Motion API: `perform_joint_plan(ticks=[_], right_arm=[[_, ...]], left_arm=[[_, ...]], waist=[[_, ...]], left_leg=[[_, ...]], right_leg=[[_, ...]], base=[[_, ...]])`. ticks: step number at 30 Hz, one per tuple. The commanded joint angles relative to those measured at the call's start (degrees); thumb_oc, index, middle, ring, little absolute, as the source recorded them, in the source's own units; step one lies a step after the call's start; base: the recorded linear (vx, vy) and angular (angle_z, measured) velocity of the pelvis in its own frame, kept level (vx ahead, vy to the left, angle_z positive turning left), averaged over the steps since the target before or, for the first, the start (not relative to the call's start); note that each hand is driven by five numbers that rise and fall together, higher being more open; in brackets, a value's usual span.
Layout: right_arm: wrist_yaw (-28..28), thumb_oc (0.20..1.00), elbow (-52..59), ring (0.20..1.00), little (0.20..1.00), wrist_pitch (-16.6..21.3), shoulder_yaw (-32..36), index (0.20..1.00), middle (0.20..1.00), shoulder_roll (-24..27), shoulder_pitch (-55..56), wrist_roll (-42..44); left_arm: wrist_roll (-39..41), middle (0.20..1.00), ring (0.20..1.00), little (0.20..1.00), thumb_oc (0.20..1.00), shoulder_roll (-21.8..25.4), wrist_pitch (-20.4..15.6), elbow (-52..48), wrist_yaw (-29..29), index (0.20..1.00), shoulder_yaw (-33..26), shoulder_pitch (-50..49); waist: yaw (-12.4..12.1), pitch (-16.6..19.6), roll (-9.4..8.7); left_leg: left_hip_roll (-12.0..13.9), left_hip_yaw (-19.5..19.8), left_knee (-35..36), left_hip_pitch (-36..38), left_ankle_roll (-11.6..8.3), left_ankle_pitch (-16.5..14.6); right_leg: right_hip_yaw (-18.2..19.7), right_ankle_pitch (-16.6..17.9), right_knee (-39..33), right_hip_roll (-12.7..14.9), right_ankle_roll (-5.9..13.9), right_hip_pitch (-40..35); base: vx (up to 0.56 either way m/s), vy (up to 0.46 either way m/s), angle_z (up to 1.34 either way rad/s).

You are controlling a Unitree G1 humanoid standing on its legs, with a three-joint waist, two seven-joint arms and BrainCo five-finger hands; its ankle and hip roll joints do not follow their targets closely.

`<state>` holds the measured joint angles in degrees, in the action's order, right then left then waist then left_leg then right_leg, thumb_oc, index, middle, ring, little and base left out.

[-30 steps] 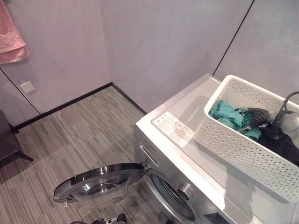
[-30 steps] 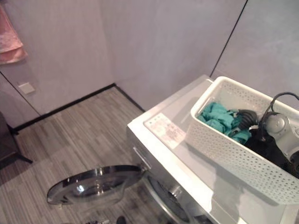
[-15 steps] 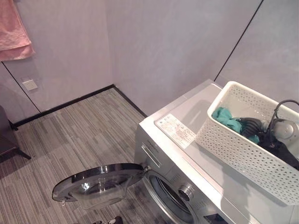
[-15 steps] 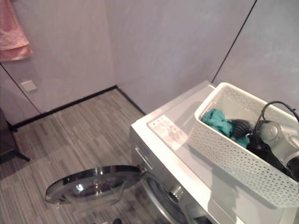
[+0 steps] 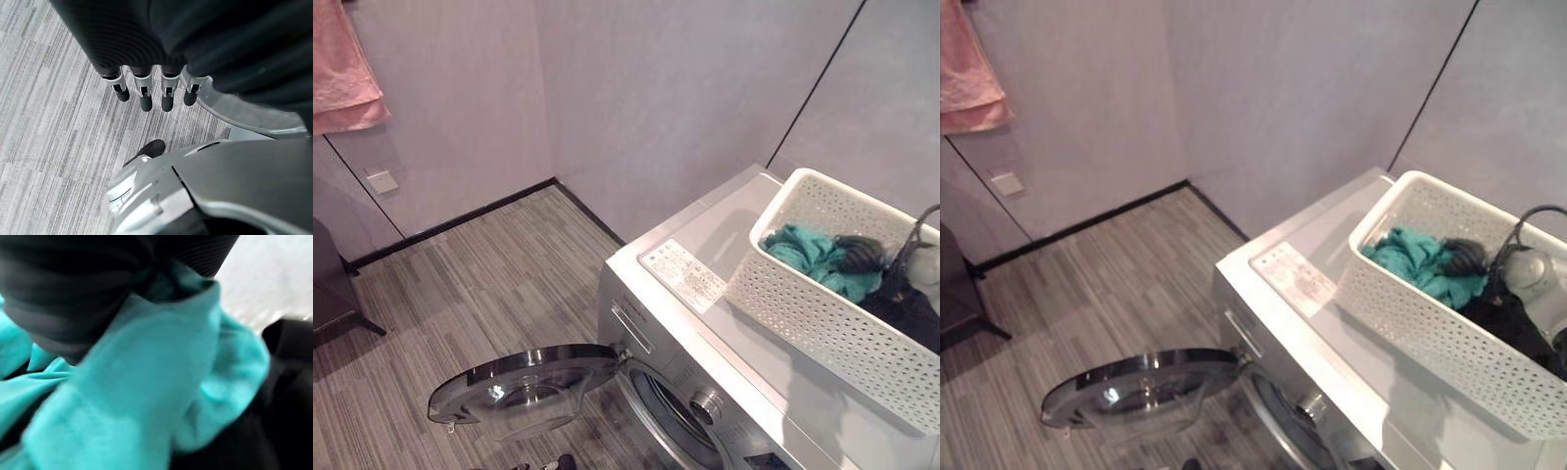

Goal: Grab the laundry basket,head to the washer,open it,put in the laundry and shut it.

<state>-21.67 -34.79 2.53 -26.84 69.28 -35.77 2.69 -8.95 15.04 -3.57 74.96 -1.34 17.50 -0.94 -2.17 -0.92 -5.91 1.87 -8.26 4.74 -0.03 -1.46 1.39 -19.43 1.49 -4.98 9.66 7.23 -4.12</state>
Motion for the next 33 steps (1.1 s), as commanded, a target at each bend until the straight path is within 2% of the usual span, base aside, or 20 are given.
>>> perform_joint_plan(ticks=[1, 3, 4, 5, 8, 11, 16, 17, 28, 33], right_arm=[[8.5, 0.2, -2.5, 0.2, 0.2, 1.4, 3.7, 0.2, 0.2, 3.3, -10.5, 7.8], [12.4, 0.2, -2.7, 0.2, 0.2, 2.1, 7.4, 0.2, 0.2, 4.7, -13.3, 11.5], [12.4, 0.2, -2.7, 0.2, 0.2, 2.1, 7.4, 0.2, 0.2, 4.7, -13.2, 11.5], [15.9, 0.2, -3.7, 0.2, 0.2, 3.1, 8.9, 0.2, 0.2, 4.1, -16.1, 13.6], [20.0, 0.2, -2.7, 0.2, 0.2, 3.7, 10.9, 0.2, 0.2, 3.6, -19.5, 15.2], [25.0, 0.2, -1.5, 0.2, 0.2, 4.2, 11.9, 0.2, 0.2, 2.6, -22.5, 14.2], [30.9, 0.2, 0.6, 0.2, 0.2, 3.2, 13.4, 0.2, 0.2, 1.8, -24.9, 9.4], [33.6, 0.2, 0.7, 0.2, 0.2, 2.2, 14.4, 0.2, 0.2, 1.4, -25.4, 6.3], [36.6, 0.2, 0.8, 0.2, 0.2, 1.4, 18.3, 0.2, 0.2, 0.8, -22.6, 4.8], [39.5, 0.2, 6.3, 0.2, 0.2, 1.5, 24.1, 0.2, 0.2, 2.2, -16.5, 1.4]], left_arm=[[0.7, 1.0, 1.0, 1.0, 1.0, -1.1, -1.3, 2.7, 0.8, 1.0, 3.2, 1.5], [0.5, 1.0, 1.0, 1.0, 1.0, -0.8, -1.3, 3.1, 1.2, 1.0, 3.5, 1.5], [0.5, 1.0, 1.0, 1.0, 1.0, -0.8, -1.3, 3.1, 1.2, 1.0, 3.5, 1.6], [0.4, 1.0, 1.0, 1.0, 1.0, -0.6, -1.4, 3.4, 1.6, 1.0, 3.7, 1.7], [-0.2, 1.0, 1.0, 1.0, 1.0, -0.3, -1.2, 4.0, 2.3, 1.0, 3.8, 1.5], [-0.6, 1.0, 1.0, 1.0, 1.0, -0.2, -0.9, 4.4, 2.9, 1.0, 3.9, 1.3], [-1.2, 1.0, 1.0, 1.0, 1.0, -0.3, -0.4, 4.3, 3.6, 1.0, 3.9, 1.2], [-1.1, 1.0, 1.0, 1.0, 1.0, -0.5, -0.1, 4.0, 3.8, 1.0, 4.2, 1.3], [-1.1, 1.0, 1.0, 1.0, 1.0, -1.1, -0.1, 3.4, 4.0, 1.0, 5.3, 1.9], [-1.7, 1.0, 1.0, 1.0, 1.0, -1.6, -0.3, 2.5, 4.6, 1.0, 5.5, 3.7]], waist=[[-1.3, 0.6, -1.53], [-1.2, 1.0, -1.46], [-1.2, 1.0, -1.53], [-1.3, 1.2, -1.44], [-1.3, 1.7, -1.27], [-1.4, 1.9, -1.05], [-1.5, 2.1, -0.71], [-1.6, 2.2, -0.49], [-1.3, 1.7, -0.07], [-0.4, 0.5, 0.09]], left_leg=[[1.9, 0.5, -1.4, 2.6, -1.33, -4.8], [1.9, 0.4, -1.6, 3.1, -1.23, -5.4], [1.8, 0.5, -1.6, 2.9, -1.19, -5.2], [1.7, 0.5, -1.8, 3.1, -1.08, -5.5], [1.7, 0.4, -2.0, 3.3, -0.91, -5.9], [1.7, 0.4, -2.1, 3.6, -0.75, -6.1], [1.6, 0.7, -2.3, 4.0, -0.5, -6.5], [1.5, 1.0, -2.5, 4.1, -0.36, -6.8], [1.6, 1.2, -3.9, 4.0, -0.24, -7.7], [1.9, 1.2, -9.0, 1.3, -0.65, -9.2]], right_leg=[[1.8, -0.7, 1.1, 0.8, 1.65, -0.2], [2.0, -0.9, 1.3, 0.7, 1.69, -0.5], [1.9, -0.8, 1.3, 0.8, 1.69, -0.3], [2.1, -0.8, 1.4, 0.8, 1.67, -0.4], [2.5, -1.0, 1.7, 0.7, 1.59, -0.4], [2.8, -1.2, 2.1, 0.7, 1.39, -0.4], [2.9, -1.4, 2.2, 0.7, 1.27, -0.8], [2.9, -1.5, 2.2, 0.6, 1.16, -0.9], [3.1, -1.9, 2.1, 0.4, 0.78, -1.2], [3.5, -2.0, 1.5, 0.6, 0.46, -1.1]], base=[[0.0, 0.0, 0.0], [0.0, 0.0, 0.0], [0.0, 0.0, 0.0], [0.0, 0.0, 0.0], [0.0, 0.0, 0.0], [0.0, 0.0, 0.0], [0.0, 0.0, 0.0], [0.0, 0.0, 0.0], [0.0, 0.0, 0.0], [-0.04, -0.007, 0.01]])
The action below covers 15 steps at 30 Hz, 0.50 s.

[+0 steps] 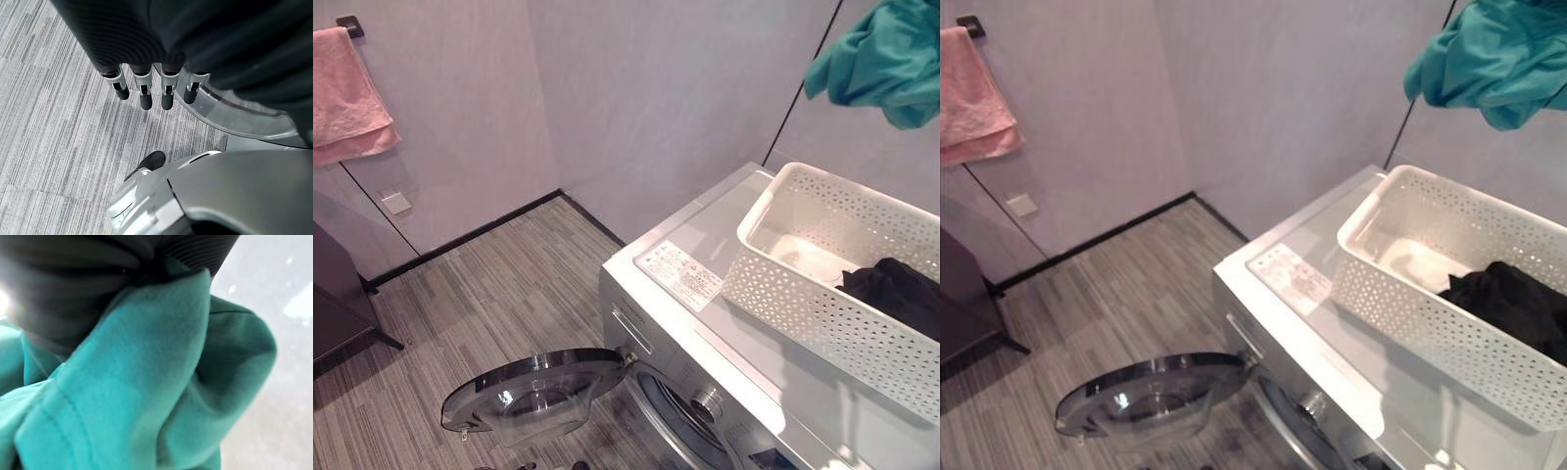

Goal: Grab the laundry basket,head to the washer,open it,put in the laundry and shut it.

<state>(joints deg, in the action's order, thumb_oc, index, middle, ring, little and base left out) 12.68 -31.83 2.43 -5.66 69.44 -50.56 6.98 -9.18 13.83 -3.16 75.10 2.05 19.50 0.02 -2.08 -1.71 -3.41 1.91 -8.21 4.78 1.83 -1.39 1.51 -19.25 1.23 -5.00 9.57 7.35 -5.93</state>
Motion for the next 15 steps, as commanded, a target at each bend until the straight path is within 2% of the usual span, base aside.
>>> perform_joint_plan(ticks=[1, 4, 5, 6, 9, 10, 11, 15], right_arm=[[5.8, 0.2, 4.4, 0.2, 0.2, 2.0, 4.2, 0.2, 0.2, 2.1, -0.6, -3.0], [6.4, 0.2, 5.3, 0.2, 0.2, 3.1, 3.1, 0.2, 0.2, 1.6, -2.4, -2.5], [6.6, 0.2, 5.3, 0.2, 0.2, 3.0, 2.5, 0.2, 0.2, 1.3, -3.2, -3.0], [6.4, 0.2, 5.4, 0.2, 0.2, 2.6, 2.5, 0.2, 0.2, 1.3, -3.2, -3.5], [6.3, 0.2, 6.2, 0.2, 0.2, 1.9, 4.5, 0.2, 0.2, 1.9, -0.7, -4.2], [6.1, 0.2, 6.3, 0.2, 0.2, 1.9, 5.0, 0.2, 0.2, 1.2, 0.2, -4.7], [6.1, 0.2, 6.3, 0.2, 0.2, 1.9, 5.0, 0.2, 0.2, 1.2, 0.2, -4.7], [6.2, 0.2, 8.2, 0.2, 0.2, 1.2, 4.3, 0.2, 0.2, -2.1, 0.2, -6.8]], left_arm=[[-1.4, 1.0, 1.0, 1.0, 1.0, -0.1, -0.9, 2.1, 1.5, 1.0, 3.8, 3.1], [1.2, 1.0, 1.0, 1.0, 1.0, 0.2, -2.0, 1.7, 2.6, 1.0, 3.5, 4.0], [2.1, 1.0, 1.0, 1.0, 1.0, -0.1, -2.2, 1.6, 2.9, 1.0, 3.1, 4.3], [2.4, 1.0, 1.0, 1.0, 1.0, -0.6, -2.2, 1.9, 3.1, 1.0, 2.9, 4.3], [2.6, 1.0, 1.0, 1.0, 1.0, -1.2, -2.1, 2.0, 2.9, 1.0, 2.9, 4.3], [2.2, 1.0, 1.0, 1.0, 1.0, -1.4, -2.2, 2.3, 2.7, 1.0, 3.1, 3.8], [2.2, 1.0, 1.0, 1.0, 1.0, -1.4, -2.2, 2.3, 2.7, 1.0, 3.1, 3.7], [0.6, 1.0, 1.0, 1.0, 1.0, -2.1, -2.4, 2.6, 1.7, 1.0, 4.4, 2.9]], waist=[[-0.6, 0.9, -2.77], [-2.3, -0.8, -2.96], [-2.0, -0.7, -2.93], [-1.5, -0.4, -2.55], [-0.4, 0.2, -1.94], [0.0, 0.8, -1.57], [-0.1, 0.8, -1.59], [0.4, 0.4, -0.83]], left_leg=[[2.0, 2.1, -10.7, -1.4, -1.25, -9.5], [1.9, 12.0, -14.3, -3.0, -4.05, -10.0], [1.9, 14.5, -12.9, -2.6, -3.99, -10.6], [2.3, 15.3, -11.3, -1.7, -3.91, -10.7], [2.5, 14.2, -9.5, -0.7, -3.13, -10.8], [1.6, 13.5, -8.1, 0.5, -2.22, -11.2], [1.6, 13.4, -8.1, 0.6, -2.2, -11.2], [-2.7, 12.1, -8.1, 1.6, 1.15, -12.8]], right_leg=[[3.7, -1.6, 1.4, 0.7, 0.26, 0.8], [6.2, -1.4, 1.5, 0.3, 0.02, 1.6], [6.9, -0.9, 1.4, 0.7, 0.34, 2.4], [7.0, -0.6, 1.3, 0.8, 0.53, 2.7], [7.0, -0.4, 1.7, 1.7, 1.07, 3.3], [7.7, 0.4, 2.5, 2.7, 1.7, 4.5], [7.8, 0.4, 2.5, 2.7, 1.71, 4.6], [11.0, 2.4, 5.6, 6.3, 3.05, 7.7]], base=[[-0.1, -0.018, 0.09], [-0.11, 0.041, 0.03], [-0.08, 0.084, -0.51], [-0.06, 0.116, -0.66], [-0.03, 0.134, -0.32], [-0.05, 0.199, -0.11], [-0.07, 0.224, -0.26], [-0.1, 0.263, -0.32]])
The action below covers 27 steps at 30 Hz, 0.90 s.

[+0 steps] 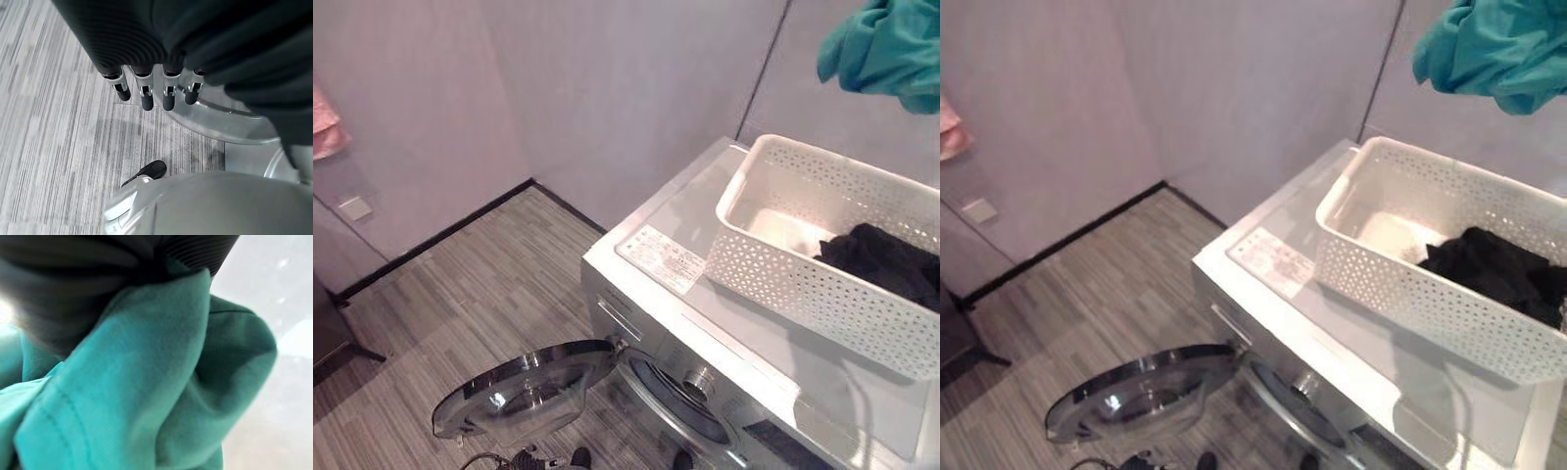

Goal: Grab the laundry basket,head to the washer,open it,put in the laundry and shut it.

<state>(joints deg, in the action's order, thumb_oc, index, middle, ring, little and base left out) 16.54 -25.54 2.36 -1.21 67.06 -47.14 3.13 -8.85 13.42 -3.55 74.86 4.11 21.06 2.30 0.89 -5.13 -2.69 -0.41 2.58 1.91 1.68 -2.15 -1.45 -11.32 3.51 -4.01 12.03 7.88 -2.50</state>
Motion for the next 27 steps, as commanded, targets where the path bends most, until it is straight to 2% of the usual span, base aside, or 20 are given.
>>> perform_joint_plan(ticks=[1, 2, 4, 5, 7, 9, 11, 13, 14, 15, 16, 18, 19, 21, 25, 26, 27], right_arm=[[2.4, 0.2, 2.1, 0.2, 0.2, 1.1, 0.0, 0.2, 0.2, 0.1, -3.1, -3.1], [3.4, 0.2, 4.2, 0.2, 0.2, 0.6, 0.4, 0.2, 0.2, -1.0, -2.7, -5.7], [3.5, 0.2, 5.7, 0.2, 0.2, 0.3, 1.1, 0.2, 0.2, -1.6, -1.9, -6.8], [3.7, 0.2, 9.2, 0.2, 0.2, 0.0, 1.5, 0.2, 0.2, -3.1, -0.9, -8.9], [3.8, 0.2, 13.7, 0.2, 0.2, 0.3, 2.5, 0.2, 0.2, -4.3, 0.8, -11.1], [4.4, 0.2, 17.9, 0.2, 0.2, 0.1, 4.8, 0.2, 0.2, -6.5, 3.0, -14.0], [4.3, 0.2, 21.3, 0.2, 0.2, 0.5, 5.4, 0.2, 0.2, -8.6, 4.3, -16.5], [3.8, 0.2, 23.6, 0.2, 0.2, 0.9, 6.0, 0.2, 0.2, -10.5, 5.4, -18.4], [3.6, 0.2, 24.1, 0.2, 0.2, 0.8, 5.7, 0.2, 0.2, -11.1, 5.7, -19.3], [4.0, 0.2, 24.1, 0.2, 0.2, 1.3, 6.3, 0.2, 0.2, -12.8, 7.3, -19.4], [4.5, 0.2, 23.6, 0.2, 0.2, 1.2, 6.2, 0.2, 0.2, -13.2, 7.8, -19.5], [4.7, 0.2, 23.4, 0.2, 0.2, 1.3, 6.3, 0.2, 0.2, -13.4, 8.3, -19.5], [6.0, 0.2, 22.3, 0.2, 0.2, 1.5, 5.7, 0.2, 0.2, -13.4, 7.8, -18.7], [7.0, 0.2, 21.1, 0.2, 0.2, 1.5, 4.7, 0.2, 0.2, -12.8, 6.1, -18.2], [8.0, 0.2, 19.5, 0.2, 0.2, 2.1, 0.5, 0.2, 0.2, -11.7, -0.2, -16.4], [7.8, 0.2, 19.2, 0.2, 0.2, 2.2, 0.2, 0.2, 0.2, -10.9, -0.7, -15.8], [8.0, 0.2, 19.3, 0.2, 0.2, 2.2, 0.5, 0.2, 0.2, -10.2, -0.3, -15.7]], left_arm=[[0.3, 1.0, 1.0, 1.0, 1.0, -1.7, -2.0, 2.9, -0.4, 1.0, 2.8, 0.6], [-0.5, 1.0, 1.0, 1.0, 1.0, -1.9, -1.9, 3.2, -0.5, 1.0, 2.7, 0.5], [-0.9, 1.0, 1.0, 1.0, 1.0, -1.7, -1.8, 3.3, -0.4, 1.0, 2.6, 0.3], [-0.9, 1.0, 1.0, 1.0, 1.0, -1.2, -1.5, 2.7, -0.4, 1.0, 2.3, 0.5], [-0.8, 1.0, 1.0, 1.0, 1.0, -0.5, -1.1, 1.8, -0.1, 1.0, 1.6, 1.1], [-1.0, 1.0, 1.0, 1.0, 1.0, 0.5, -0.9, 1.1, 0.2, 1.0, 0.8, 1.7], [-1.1, 1.0, 1.0, 1.0, 1.0, 1.2, -0.7, 0.6, 0.6, 1.0, -0.3, 1.6], [-1.0, 1.0, 1.0, 1.0, 1.0, 2.0, -0.6, 0.2, 0.9, 1.0, -1.4, 0.8], [-0.9, 1.0, 1.0, 1.0, 1.0, 2.2, -0.7, 0.0, 0.9, 1.0, -1.7, 0.5], [-0.7, 1.0, 1.0, 1.0, 1.0, 2.4, -1.0, -0.2, 1.1, 1.0, -1.9, 0.1], [-0.4, 1.0, 1.0, 1.0, 1.0, 2.3, -1.2, -0.1, 1.1, 1.0, -2.0, 0.3], [-0.3, 1.0, 1.0, 1.0, 1.0, 2.3, -1.4, -0.3, 1.2, 1.0, -2.0, 0.3], [0.0, 1.0, 1.0, 1.0, 1.0, 1.9, -1.7, -0.4, 1.5, 1.0, -1.9, 0.6], [0.6, 1.0, 1.0, 1.0, 1.0, 1.6, -1.7, -0.2, 1.7, 1.0, -1.8, 1.0], [1.4, 1.0, 1.0, 1.0, 1.0, 0.4, -1.6, -0.1, 2.1, 1.0, -0.2, 2.2], [1.1, 1.0, 1.0, 1.0, 1.0, -0.4, -1.6, -0.2, 1.9, 1.0, 0.7, 3.1], [0.6, 1.0, 1.0, 1.0, 1.0, -0.8, -1.7, -0.4, 1.8, 1.0, 1.5, 3.7]], waist=[[-2.8, 3.8, -1.66], [-2.4, 3.9, -1.3], [-2.3, 4.0, -1.35], [-2.4, 3.0, -0.79], [-2.8, 1.8, 0.47], [-2.9, 0.5, 0.6], [-3.2, 0.2, 0.83], [-3.8, 0.8, 0.33], [-4.3, 1.0, -0.09], [-5.9, 2.0, -1.73], [-6.7, 2.2, -2.39], [-7.4, 2.6, -2.77], [-8.9, 3.0, -3.2], [-9.7, 2.8, -3.53], [-10.4, 0.7, -2.19], [-9.8, 0.1, -1.43], [-9.2, -0.1, -1.43]], left_leg=[[-0.6, 1.1, -5.2, 1.9, 2.03, -9.8], [-1.8, 0.3, -4.3, 2.7, 2.89, -9.9], [-2.3, -0.5, -3.6, 3.2, 3.35, -9.7], [-2.4, -2.2, -3.2, 3.0, 4.43, -8.9], [-1.8, -4.5, -3.3, 2.3, 4.88, -8.0], [-1.1, -7.0, -4.3, 1.0, 5.34, -6.5], [-0.6, -9.2, -4.8, -0.3, 5.8, -4.9], [-0.3, -11.4, -4.3, -1.2, 5.55, -3.7], [-0.2, -12.0, -4.1, -1.7, 5.35, -3.1], [-0.3, -13.3, -4.4, -4.3, 4.57, -1.4], [-0.3, -13.4, -4.4, -5.7, 4.2, -0.5], [0.1, -13.6, -4.4, -6.8, 3.74, 0.2], [0.6, -13.2, -4.0, -9.0, 2.89, 2.1], [1.0, -12.4, -3.9, -10.5, 2.13, 3.6], [3.8, -10.1, -4.2, -13.7, -0.05, 7.7], [4.4, -10.0, -3.2, -14.6, -0.56, 8.7], [4.8, -11.2, -2.3, -14.7, -0.95, 8.4]], right_leg=[[3.4, 0.0, 4.8, 4.0, 2.62, 4.4], [3.9, 1.7, 4.9, 5.5, 3.3, 5.1], [4.2, 2.4, 4.7, 6.0, 3.63, 5.4], [2.3, 2.3, 7.8, 6.2, 3.14, 7.7], [-2.6, -1.8, 12.9, 4.5, 1.15, 7.5], [-7.0, -6.3, 20.5, 2.4, -0.51, 7.3], [-9.6, -9.4, 26.7, -0.1, -1.17, 6.4], [-10.7, -12.0, 29.6, -1.9, -1.2, 4.5], [-10.5, -12.6, 29.4, -2.8, -1.19, 3.2], [-8.8, -13.1, 25.1, -5.5, -1.01, -0.8], [-7.4, -14.1, 23.4, -7.0, -1.16, -1.8], [-6.0, -15.0, 21.8, -7.9, -1.86, -2.0], [-3.3, -16.0, 17.8, -9.5, -3.13, -2.7], [-1.3, -16.9, 14.3, -10.5, -4.44, -4.0], [-1.8, -17.3, 9.7, -12.5, -6.52, -4.9], [-2.5, -16.6, 8.8, -13.1, -6.8, -4.5], [-3.4, -16.5, 8.0, -12.9, -6.74, -4.5]], base=[[-0.09, 0.247, -0.47], [-0.09, 0.212, -0.35], [-0.12, 0.176, -0.28], [-0.22, 0.131, -0.35], [-0.27, 0.143, -0.55], [-0.26, 0.075, -0.64], [-0.22, 0.036, -0.45], [-0.2, -0.045, -0.48], [-0.27, -0.171, -0.69], [-0.29, -0.223, -0.65], [-0.27, -0.235, -0.48], [-0.17, -0.156, -0.18], [-0.2, -0.212, -0.16], [-0.23, -0.26, -0.02], [-0.25, -0.227, 0.14], [-0.22, -0.189, 0.04], [-0.24, -0.137, 0.34]])
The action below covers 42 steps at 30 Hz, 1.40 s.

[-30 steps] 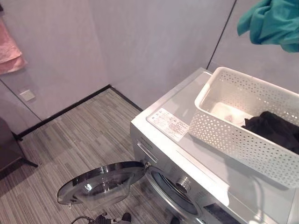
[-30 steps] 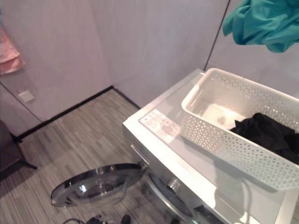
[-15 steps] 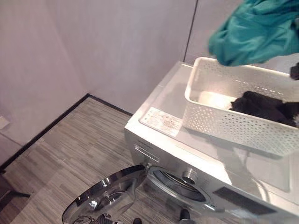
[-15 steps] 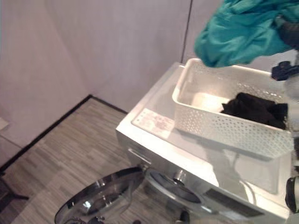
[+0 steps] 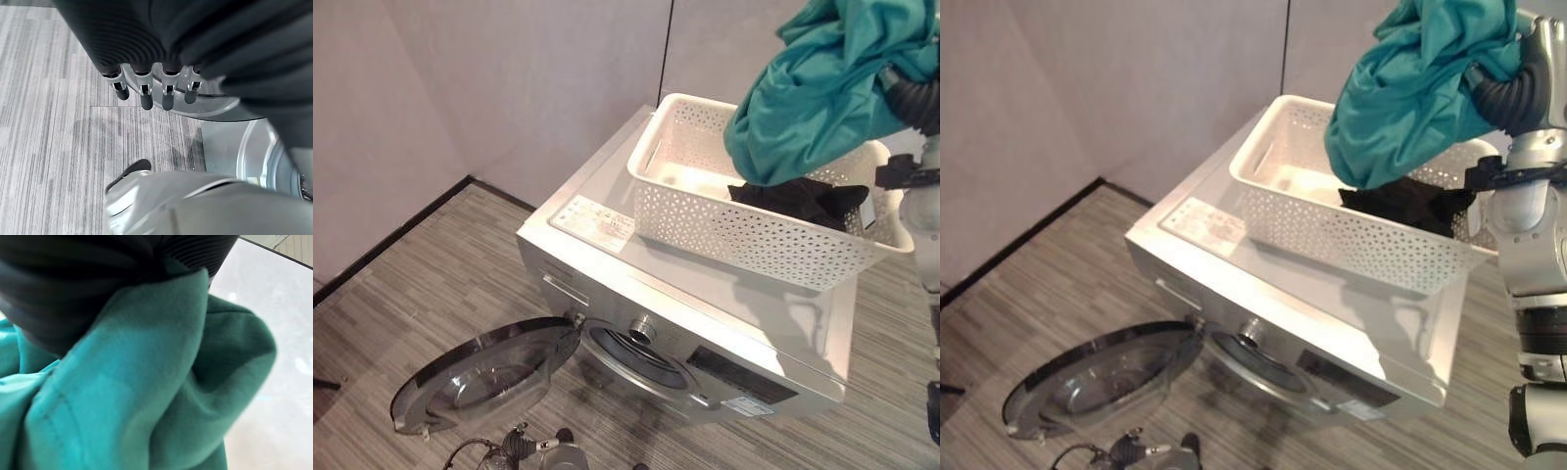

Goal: Grab the laundry basket,head to the washer,open it,put in the laundry and shut it.

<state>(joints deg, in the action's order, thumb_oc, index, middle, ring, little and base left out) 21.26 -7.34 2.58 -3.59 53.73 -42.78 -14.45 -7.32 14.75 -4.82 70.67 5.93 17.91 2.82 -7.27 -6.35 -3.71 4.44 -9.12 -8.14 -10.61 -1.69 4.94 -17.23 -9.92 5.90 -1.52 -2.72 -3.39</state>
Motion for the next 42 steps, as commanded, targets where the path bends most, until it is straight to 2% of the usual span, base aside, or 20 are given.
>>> perform_joint_plan(ticks=[1, 2, 3, 4, 5, 7, 10, 11, 13, 14, 15, 16, 22, 26, 27, 28, 30, 32, 36, 42], right_arm=[[3.8, 0.2, 1.3, 0.2, 0.2, 1.9, 3.3, 0.2, 0.2, 3.9, -4.1, 2.0], [3.7, 0.2, 1.6, 0.2, 0.2, 1.7, 4.0, 0.2, 0.2, 5.4, -3.1, 2.8], [3.7, 0.2, 1.8, 0.2, 0.2, 1.6, 4.2, 0.2, 0.2, 5.5, -2.9, 2.9], [3.7, 0.2, 2.1, 0.2, 0.2, 1.5, 4.4, 0.2, 0.2, 6.2, -2.6, 3.2], [3.9, 0.2, 2.6, 0.2, 0.2, 1.6, 4.6, 0.2, 0.2, 6.8, -2.4, 3.3], [4.0, 0.2, 3.1, 0.2, 0.2, 2.0, 4.4, 0.2, 0.2, 6.7, -2.7, 2.8], [4.3, 0.2, 3.4, 0.2, 0.2, 1.9, 4.2, 0.2, 0.2, 5.2, -2.6, 2.3], [3.9, 0.2, 3.3, 0.2, 0.2, 2.2, 3.2, 0.2, 0.2, 3.3, -3.1, 1.9], [3.5, 0.2, 3.4, 0.2, 0.2, 2.5, 2.2, 0.2, 0.2, 1.2, -3.2, 2.0], [3.2, 0.2, 3.6, 0.2, 0.2, 2.5, 2.1, 0.2, 0.2, 1.1, -3.1, 2.0], [2.6, 0.2, 4.9, 0.2, 0.2, 2.2, 3.9, 0.2, 0.2, 0.8, -0.6, 1.9], [3.0, 0.2, 5.5, 0.2, 0.2, 2.3, 4.4, 0.2, 0.2, -0.1, 0.1, 1.5], [4.1, 0.2, 10.0, 0.2, 0.2, 2.1, 7.1, 0.2, 0.2, -1.2, 2.6, -2.0], [4.0, 0.2, 10.4, 0.2, 0.2, 2.0, 7.7, 0.2, 0.2, -1.4, 3.3, -2.1], [4.8, 0.2, 14.1, 0.2, 0.2, 2.6, 9.8, 0.2, 0.2, 0.0, 4.8, -4.9], [3.6, 0.2, 19.6, 0.2, 0.2, 3.0, 13.5, 0.2, 0.2, -1.6, 9.9, -7.7], [0.9, 0.2, 23.6, 0.2, 0.2, 3.4, 14.3, 0.2, 0.2, -5.2, 13.5, -8.4], [-2.3, 0.2, 26.4, 0.2, 0.2, 5.1, 13.0, 0.2, 0.2, -8.4, 16.2, -6.7], [-8.2, 0.2, 28.9, 0.2, 0.2, 6.7, 10.2, 0.2, 0.2, -11.2, 19.2, -2.0], [-13.6, 0.2, 30.6, 0.2, 0.2, 6.2, 5.1, 0.2, 0.2, -13.9, 20.2, 1.6]], left_arm=[[-1.6, 1.0, 1.0, 1.0, 1.0, -2.6, -0.5, 3.5, 0.0, 1.0, 5.9, 4.1], [-2.7, 1.0, 1.0, 1.0, 1.0, -3.5, -0.5, 2.8, -0.5, 1.0, 7.8, 5.9], [-2.7, 1.0, 1.0, 1.0, 1.0, -3.6, -0.4, 2.9, -0.5, 1.0, 7.9, 6.0], [-3.5, 1.0, 1.0, 1.0, 1.0, -3.8, -0.4, 2.3, -0.7, 1.0, 8.8, 6.7], [-4.4, 1.0, 1.0, 1.0, 1.0, -4.1, -0.4, 1.7, -0.7, 1.0, 9.9, 7.5], [-5.1, 1.0, 1.0, 1.0, 1.0, -4.5, -0.8, 0.3, -0.7, 1.0, 11.5, 8.7], [-4.8, 1.0, 1.0, 1.0, 1.0, -4.9, -0.8, -0.9, -0.6, 1.0, 12.4, 9.2], [-4.4, 1.0, 1.0, 1.0, 1.0, -5.6, -1.1, -1.3, -0.3, 1.0, 12.9, 9.6], [-3.6, 1.0, 1.0, 1.0, 1.0, -6.6, -1.6, -1.8, -0.2, 1.0, 13.6, 10.0], [-3.2, 1.0, 1.0, 1.0, 1.0, -7.0, -1.6, -2.2, 0.0, 1.0, 13.6, 9.9], [-3.1, 1.0, 1.0, 1.0, 1.0, -7.8, -1.7, -3.2, -0.1, 1.0, 14.4, 10.6], [-3.4, 1.0, 1.0, 1.0, 1.0, -8.1, -2.0, -4.8, -0.6, 1.0, 16.0, 10.0], [-6.4, 1.0, 1.0, 1.0, 1.0, -5.1, -4.0, -13.0, -0.1, 1.0, 18.0, 10.6], [-6.3, 1.0, 1.0, 1.0, 1.0, -4.7, -3.8, -13.4, -0.2, 1.0, 18.3, 10.4], [-9.6, 1.0, 1.0, 1.0, 1.0, -0.8, -6.4, -24.8, 1.2, 1.0, 19.1, 12.2], [-10.0, 1.0, 1.0, 1.0, 1.0, 6.9, -9.1, -45.8, 0.7, 1.0, 15.7, 12.7], [-8.7, 1.0, 1.0, 1.0, 1.0, 11.6, -9.4, -58.6, -0.2, 1.0, 11.5, 11.4], [-7.5, 1.0, 1.0, 1.0, 1.0, 13.7, -11.0, -67.4, -0.5, 1.0, 7.8, 12.5], [-4.2, 1.0, 1.0, 1.0, 1.0, 14.3, -10.3, -74.9, -2.4, 1.0, 4.4, 15.8], [-0.8, 1.0, 1.0, 1.0, 1.0, 9.6, -7.1, -72.0, -1.8, 1.0, 5.2, 26.7]], waist=[[-0.1, 0.6, -0.45], [2.1, 0.4, -0.98], [2.1, 0.3, -0.96], [3.3, 0.5, -1.1], [4.0, 0.5, -1.4], [4.4, 0.5, -1.41], [5.2, 1.1, -0.59], [6.4, 2.4, 0.74], [8.0, 3.8, 2.78], [8.8, 4.4, 3.78], [10.1, 5.1, 4.82], [10.3, 5.5, 5.32], [9.3, 5.5, 5.34], [9.3, 5.6, 5.08], [9.1, 5.2, 5.44], [8.4, 4.9, 5.26], [8.4, 5.1, 4.22], [8.5, 5.5, 3.55], [9.3, 6.1, 2.72], [10.6, 6.4, 2.58]], left_leg=[[0.5, -1.1, 7.8, -2.8, -1.83, 1.8], [1.9, -4.6, 4.7, -1.8, -2.89, -0.8], [1.9, -4.4, 4.0, -2.0, -2.98, -1.4], [3.0, -6.4, 1.4, -0.5, -2.97, -2.4], [3.9, -6.5, -3.1, 0.2, -2.88, -4.4], [5.6, -2.7, -12.7, 1.7, -2.88, -7.5], [7.5, 0.8, -16.0, 6.4, -2.86, -8.6], [8.1, 2.8, -14.0, 12.1, -2.8, -7.5], [9.0, 4.6, -8.9, 17.9, -3.85, -7.0], [8.8, 5.1, -5.1, 20.0, -4.13, -7.5], [8.3, 4.1, -0.8, 21.1, -4.55, -9.2], [6.5, 3.6, 1.3, 21.4, -3.7, -11.9], [3.8, 0.8, 5.2, 22.0, -2.63, -16.1], [3.7, 0.8, 5.2, 22.0, -2.52, -16.1], [2.1, 1.3, 5.8, 21.6, -1.82, -17.5], [0.1, 1.8, 6.7, 21.4, -0.88, -18.0], [-0.7, 2.2, 7.4, 21.6, -0.43, -17.8], [-1.4, 2.1, 8.5, 22.1, -0.07, -17.6], [-1.9, 1.8, 9.5, 23.1, 0.17, -17.3], [-1.5, 0.9, 10.6, 24.3, 0.06, -16.7]], right_leg=[[1.3, -2.3, -2.7, 1.1, 3.78, -3.5], [-0.2, -1.2, -3.5, 2.2, 3.62, -2.8], [-0.3, -1.3, -3.6, 2.2, 3.65, -3.0], [-1.3, -0.6, -3.8, 2.8, 3.41, -2.4], [-1.8, -0.2, -4.2, 3.4, 2.86, -2.2], [-1.9, 0.3, -4.0, 4.0, 2.09, -1.9], [-2.8, 0.0, -2.9, 3.8, 1.59, -1.4], [-4.2, 1.0, -2.3, 4.0, 1.89, 0.5], [-4.1, 1.6, -0.9, 4.3, 2.69, 3.1], [-4.1, 1.7, -0.2, 4.5, 3.13, 4.1], [-4.5, 2.7, 1.8, 6.3, 3.95, 6.3], [-4.3, 4.7, 3.1, 8.8, 5.24, 7.9], [-6.8, 9.1, 1.7, 13.9, 8.38, 8.6], [-6.8, 9.2, 1.6, 14.0, 8.48, 8.5], [-7.1, 11.3, 0.1, 15.7, 9.95, 8.5], [-7.5, 13.9, -2.5, 17.5, 11.31, 8.0], [-7.4, 15.2, -3.8, 18.3, 11.96, 7.6], [-6.9, 16.0, -4.4, 18.9, 12.43, 7.3], [-6.4, 16.6, -4.6, 19.4, 12.91, 6.9], [-6.1, 16.6, -4.2, 19.3, 12.92, 6.6]], base=[[-0.28, -0.129, 0.99], [-0.22, -0.083, 1.67], [-0.22, -0.062, 1.72], [-0.17, -0.017, 1.28], [-0.23, -0.017, 0.67], [-0.16, 0.011, 0.38], [-0.08, 0.063, 0.25], [-0.19, 0.232, 0.06], [-0.18, 0.283, 0.15], [-0.22, 0.35, 0.19], [-0.29, 0.479, 0.22], [-0.31, 0.469, 0.42], [-0.14, 0.162, 0.15], [-0.04, 0.034, 0.03], [-0.25, 0.212, 0.06], [-0.28, 0.239, 0.1], [-0.13, 0.108, 0.47], [-0.05, 0.031, 0.26], [-0.01, -0.002, -0.07], [0.01, -0.021, -0.02]])
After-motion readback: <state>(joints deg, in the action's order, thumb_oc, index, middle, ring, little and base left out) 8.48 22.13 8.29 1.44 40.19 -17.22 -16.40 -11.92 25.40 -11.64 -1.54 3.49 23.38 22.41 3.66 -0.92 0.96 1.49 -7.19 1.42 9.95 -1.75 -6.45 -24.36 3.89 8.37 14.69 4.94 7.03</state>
